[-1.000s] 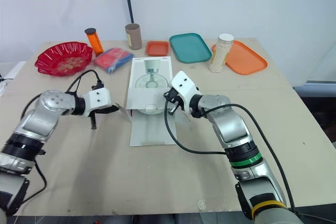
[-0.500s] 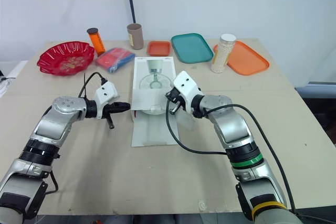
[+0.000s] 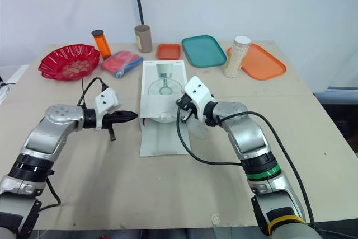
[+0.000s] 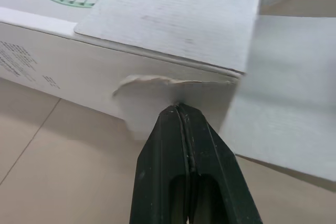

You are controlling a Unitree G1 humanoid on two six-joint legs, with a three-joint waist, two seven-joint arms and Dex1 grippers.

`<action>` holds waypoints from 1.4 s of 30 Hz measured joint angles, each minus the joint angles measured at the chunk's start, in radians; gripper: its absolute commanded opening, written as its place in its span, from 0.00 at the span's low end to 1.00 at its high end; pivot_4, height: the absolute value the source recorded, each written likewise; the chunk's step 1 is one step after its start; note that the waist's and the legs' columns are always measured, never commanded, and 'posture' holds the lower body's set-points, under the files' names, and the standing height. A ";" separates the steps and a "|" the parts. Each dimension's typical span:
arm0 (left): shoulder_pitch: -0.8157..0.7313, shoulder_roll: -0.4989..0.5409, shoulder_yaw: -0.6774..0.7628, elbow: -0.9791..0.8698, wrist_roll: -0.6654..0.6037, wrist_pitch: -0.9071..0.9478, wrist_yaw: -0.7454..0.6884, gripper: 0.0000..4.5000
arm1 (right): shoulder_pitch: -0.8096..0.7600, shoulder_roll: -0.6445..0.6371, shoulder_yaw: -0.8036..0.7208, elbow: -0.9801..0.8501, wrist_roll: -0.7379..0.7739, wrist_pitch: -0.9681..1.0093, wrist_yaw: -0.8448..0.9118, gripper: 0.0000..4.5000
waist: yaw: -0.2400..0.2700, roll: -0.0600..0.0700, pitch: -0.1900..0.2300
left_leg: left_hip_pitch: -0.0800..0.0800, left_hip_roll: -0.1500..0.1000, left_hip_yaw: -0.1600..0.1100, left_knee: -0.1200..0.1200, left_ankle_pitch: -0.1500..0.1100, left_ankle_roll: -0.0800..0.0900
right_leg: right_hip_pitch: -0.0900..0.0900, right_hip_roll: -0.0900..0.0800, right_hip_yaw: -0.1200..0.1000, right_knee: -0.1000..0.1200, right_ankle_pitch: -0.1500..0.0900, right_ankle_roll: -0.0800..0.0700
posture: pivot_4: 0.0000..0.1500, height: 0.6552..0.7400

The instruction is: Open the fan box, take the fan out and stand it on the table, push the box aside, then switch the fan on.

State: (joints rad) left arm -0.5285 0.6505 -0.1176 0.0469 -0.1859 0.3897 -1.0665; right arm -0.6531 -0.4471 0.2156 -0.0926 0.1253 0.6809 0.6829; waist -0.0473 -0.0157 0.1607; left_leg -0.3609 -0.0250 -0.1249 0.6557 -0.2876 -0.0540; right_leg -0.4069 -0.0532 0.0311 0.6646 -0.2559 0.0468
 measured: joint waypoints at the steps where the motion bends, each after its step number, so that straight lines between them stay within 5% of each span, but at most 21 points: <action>1: 0.016 0.010 0.003 -0.015 -0.012 0.001 -0.014 0.00 | 0.000 -0.001 0.000 -0.002 0.000 0.004 0.002 0.01 | 0.000 0.000 0.000 | 0.000 0.000 0.000 0.000 0.000 0.000 | 0.000 0.000 0.000 0.000 0.000 0.000 | 1.00 1.00; 7: 0.109 0.035 0.005 -0.118 -0.062 0.027 -0.050 0.00 | 0.009 -0.031 0.000 -0.058 0.017 0.048 0.023 0.01 | 0.001 0.000 0.000 | -0.001 0.000 -0.001 0.000 0.000 0.000 | 0.000 0.000 0.000 0.000 0.000 0.000 | 1.00 1.00; 17: 0.108 -0.090 -0.032 -0.130 -0.043 0.068 0.103 0.00 | 0.019 -0.042 -0.001 -0.078 0.027 0.062 0.030 0.01 | 0.001 0.000 0.000 | -0.001 0.000 0.000 0.000 0.000 0.000 | 0.000 0.000 0.000 0.000 0.000 0.000 | 1.00 1.00; 42: -0.087 -0.137 -0.087 0.202 0.039 -0.101 0.048 0.00 | -0.024 0.025 0.013 0.139 0.001 -0.149 -0.005 0.01 | 0.001 -0.001 0.000 | 0.001 0.000 0.000 0.000 0.000 -0.001 | 0.001 0.000 0.000 0.000 0.001 0.000 | 1.00 1.00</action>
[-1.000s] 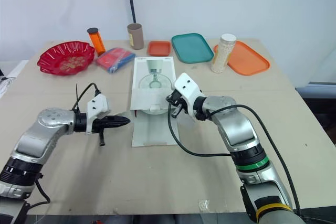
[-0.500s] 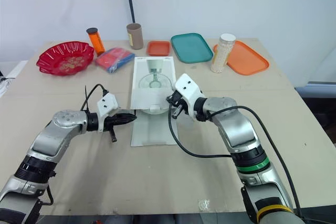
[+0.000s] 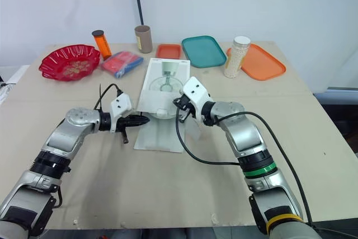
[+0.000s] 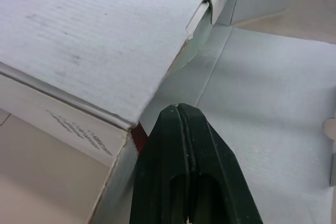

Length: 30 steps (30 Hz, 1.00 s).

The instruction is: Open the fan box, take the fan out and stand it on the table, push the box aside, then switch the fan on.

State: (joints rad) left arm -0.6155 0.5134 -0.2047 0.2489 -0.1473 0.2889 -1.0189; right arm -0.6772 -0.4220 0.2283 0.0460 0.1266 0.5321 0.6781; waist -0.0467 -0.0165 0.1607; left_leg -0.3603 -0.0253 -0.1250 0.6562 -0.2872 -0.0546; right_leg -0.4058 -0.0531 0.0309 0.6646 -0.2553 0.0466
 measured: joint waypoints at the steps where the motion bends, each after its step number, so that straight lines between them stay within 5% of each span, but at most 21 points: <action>1: 0.000 -0.001 0.000 0.000 0.000 0.000 0.001 0.00 | -0.002 0.003 0.000 0.007 -0.005 -0.008 -0.005 0.01 | 0.000 0.000 0.000 | 0.000 0.000 0.000 0.000 0.000 0.000 | 0.000 0.000 0.000 0.000 0.000 0.000 | 1.00 1.00; 9: 0.083 0.053 0.058 -0.138 -0.062 0.064 -0.011 0.00 | 0.024 -0.004 -0.035 -0.044 -0.002 0.028 -0.009 0.01 | 0.000 0.000 0.000 | 0.000 0.000 -0.001 0.000 0.000 0.000 | 0.000 0.000 0.000 0.000 0.000 0.000 | 1.00 1.00; 18: 0.236 0.090 0.191 -0.460 -0.275 0.339 0.055 0.00 | 0.055 -0.035 -0.044 -0.130 0.016 0.103 -0.003 0.01 | 0.000 0.000 0.000 | -0.001 0.000 -0.001 0.000 0.000 0.000 | 0.000 -0.001 0.000 0.000 -0.001 0.001 | 1.00 1.00; 30: 0.520 -0.083 0.324 -0.733 -0.623 0.722 0.348 0.00 | -0.005 -0.007 0.005 -0.016 -0.010 0.011 0.019 0.01 | 0.000 0.000 -0.001 | 0.003 0.001 0.002 -0.001 0.000 0.000 | 0.002 0.000 0.002 0.000 0.000 -0.001 | 1.00 1.00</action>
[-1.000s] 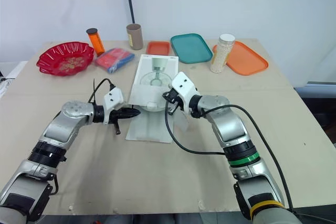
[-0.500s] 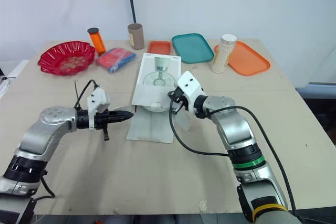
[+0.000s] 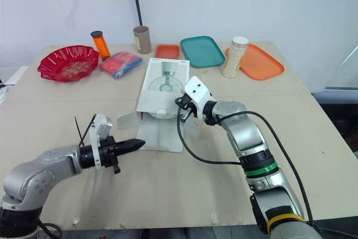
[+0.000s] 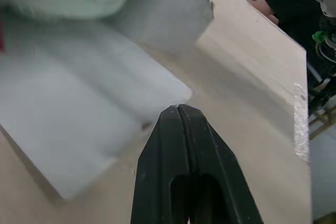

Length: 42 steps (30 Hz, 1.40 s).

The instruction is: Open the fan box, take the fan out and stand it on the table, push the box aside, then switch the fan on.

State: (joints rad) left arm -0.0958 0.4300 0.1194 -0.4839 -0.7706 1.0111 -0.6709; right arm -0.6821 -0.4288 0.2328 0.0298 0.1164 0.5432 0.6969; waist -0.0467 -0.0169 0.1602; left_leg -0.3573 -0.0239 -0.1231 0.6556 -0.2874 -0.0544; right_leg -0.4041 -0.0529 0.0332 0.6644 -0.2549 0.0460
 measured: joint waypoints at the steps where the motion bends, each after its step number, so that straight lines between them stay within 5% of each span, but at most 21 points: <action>1: 0.019 -0.027 0.003 -0.001 -0.018 0.012 0.020 0.00 | -0.003 0.002 0.002 0.006 -0.003 -0.005 0.002 0.01 | 0.000 0.000 0.000 | 0.001 0.000 0.000 0.000 0.000 0.000 | 0.001 0.000 0.000 0.000 0.000 0.000 | 1.00 1.00; 8: 0.136 -0.140 0.078 -0.005 -0.193 0.070 0.168 0.00 | -0.041 0.031 0.017 0.068 -0.023 -0.034 0.023 0.01 | 0.000 -0.002 -0.001 | 0.001 0.000 0.001 0.000 0.000 0.000 | 0.000 0.000 0.001 0.000 0.000 0.000 | 1.00 1.00; 19: 0.140 -0.121 0.164 -0.016 -0.409 0.087 0.300 0.00 | -0.108 0.077 0.034 0.184 -0.045 -0.080 0.045 0.01 | 0.000 -0.002 -0.001 | 0.002 0.001 0.003 -0.001 0.000 0.000 | 0.000 0.001 0.002 0.000 0.000 0.000 | 1.00 1.00; 33: 0.067 -0.114 0.246 0.203 -0.419 -0.007 0.394 0.00 | -0.246 0.097 0.013 0.535 -0.092 -0.307 0.020 0.01 | 0.001 -0.006 -0.006 | 0.005 0.001 0.005 -0.002 0.000 -0.002 | 0.003 0.001 0.004 -0.002 0.001 -0.001 | 1.00 1.00; 42: 0.121 -0.074 0.067 0.117 -0.416 0.018 0.256 0.00 | -0.265 0.110 0.002 0.599 -0.112 -0.357 0.015 0.01 | 0.000 -0.006 -0.006 | 0.005 0.001 0.005 -0.002 0.000 -0.002 | 0.003 0.002 0.005 -0.002 0.001 0.000 | 1.00 1.00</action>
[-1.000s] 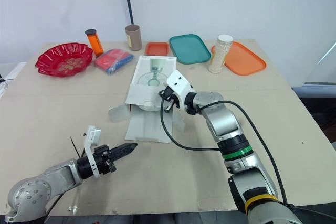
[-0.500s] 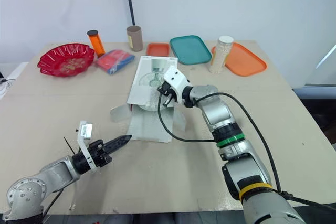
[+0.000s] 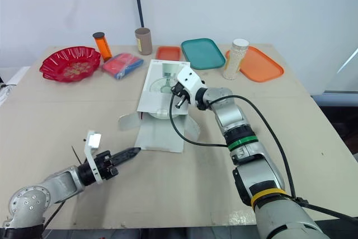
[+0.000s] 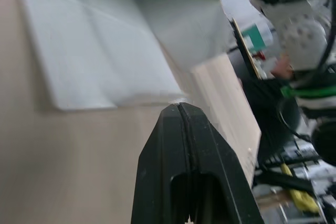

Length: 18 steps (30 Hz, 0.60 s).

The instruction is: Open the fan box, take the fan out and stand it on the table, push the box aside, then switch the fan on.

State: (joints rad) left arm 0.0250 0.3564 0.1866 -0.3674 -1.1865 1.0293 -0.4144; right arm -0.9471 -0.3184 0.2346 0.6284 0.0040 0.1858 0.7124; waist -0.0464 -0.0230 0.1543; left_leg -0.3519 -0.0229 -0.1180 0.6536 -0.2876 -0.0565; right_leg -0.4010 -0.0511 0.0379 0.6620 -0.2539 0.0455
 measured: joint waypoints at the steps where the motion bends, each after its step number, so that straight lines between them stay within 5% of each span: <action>1: 0.000 -0.004 -0.008 -0.003 0.000 -0.004 -0.002 0.00 | -0.006 0.001 -0.001 0.010 -0.001 -0.004 0.000 0.01 | 0.000 0.000 0.000 | 0.000 0.000 0.000 0.000 0.000 0.000 | 0.000 0.000 0.000 0.000 0.000 0.000 | 1.00 1.00; 17: -0.082 -0.268 -0.112 0.100 0.157 -0.184 0.124 0.00 | -0.066 0.020 -0.006 0.129 -0.027 -0.066 0.015 0.01 | 0.001 0.001 0.000 | 0.000 0.000 0.001 -0.001 0.000 0.000 | 0.000 0.001 0.002 -0.002 0.000 0.001 | 1.00 1.00; 18: -0.084 -0.269 -0.111 0.103 0.157 -0.186 0.124 0.06 | -0.068 0.020 -0.005 0.133 -0.027 -0.067 0.016 0.00 | 0.001 0.000 0.000 | 0.000 0.000 0.001 -0.001 0.000 0.000 | 0.000 0.001 0.002 -0.002 0.000 0.001 | 1.00 1.00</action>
State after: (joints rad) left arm -0.0590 0.0878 0.0758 -0.2642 -1.0294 0.8436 -0.2904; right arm -1.0156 -0.2981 0.2292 0.7613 -0.0233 0.1191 0.7284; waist -0.0454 -0.0226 0.1540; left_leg -0.3521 -0.0226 -0.1174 0.6529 -0.2877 -0.0565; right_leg -0.4006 -0.0500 0.0398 0.6603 -0.2536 0.0463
